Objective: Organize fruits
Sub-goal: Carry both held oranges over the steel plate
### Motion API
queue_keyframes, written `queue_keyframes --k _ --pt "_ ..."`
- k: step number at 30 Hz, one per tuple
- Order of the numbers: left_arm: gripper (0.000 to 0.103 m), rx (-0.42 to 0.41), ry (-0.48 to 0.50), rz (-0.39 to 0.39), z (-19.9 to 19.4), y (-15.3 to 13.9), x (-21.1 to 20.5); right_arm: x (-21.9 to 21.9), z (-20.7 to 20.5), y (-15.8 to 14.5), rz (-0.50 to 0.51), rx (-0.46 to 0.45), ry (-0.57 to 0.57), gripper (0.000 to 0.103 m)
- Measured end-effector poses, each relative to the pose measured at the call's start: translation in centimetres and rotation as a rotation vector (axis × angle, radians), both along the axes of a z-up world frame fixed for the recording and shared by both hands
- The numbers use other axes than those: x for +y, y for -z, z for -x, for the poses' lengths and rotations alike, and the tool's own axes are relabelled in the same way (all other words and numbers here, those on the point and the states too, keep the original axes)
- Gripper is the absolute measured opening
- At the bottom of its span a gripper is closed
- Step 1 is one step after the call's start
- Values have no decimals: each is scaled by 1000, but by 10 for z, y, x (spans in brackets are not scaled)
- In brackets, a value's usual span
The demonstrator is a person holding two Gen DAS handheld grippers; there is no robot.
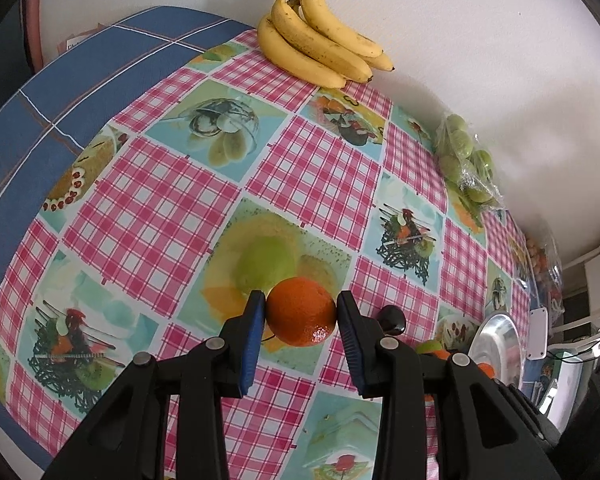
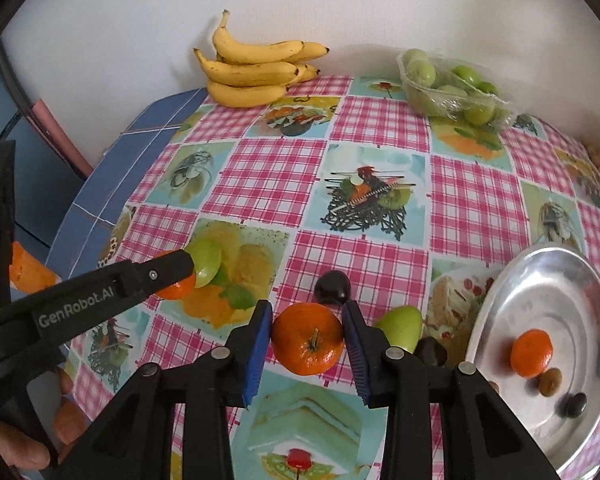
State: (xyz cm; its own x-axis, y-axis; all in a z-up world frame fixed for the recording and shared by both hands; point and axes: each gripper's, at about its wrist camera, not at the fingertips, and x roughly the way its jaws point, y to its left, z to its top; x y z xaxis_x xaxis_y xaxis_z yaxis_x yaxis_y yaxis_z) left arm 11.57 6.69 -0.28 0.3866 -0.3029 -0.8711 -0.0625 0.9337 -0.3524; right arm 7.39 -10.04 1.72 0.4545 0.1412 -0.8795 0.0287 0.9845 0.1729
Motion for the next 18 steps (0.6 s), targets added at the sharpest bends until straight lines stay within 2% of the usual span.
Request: queue_keyframes --k 12,18 --pt "38 -6 41 -56 6 -1 -22 -34 13 -11 -49 6 81 39" --pt "38 -18 80 -89 13 -3 -40 -58 19 -19 -39 1 133 39"
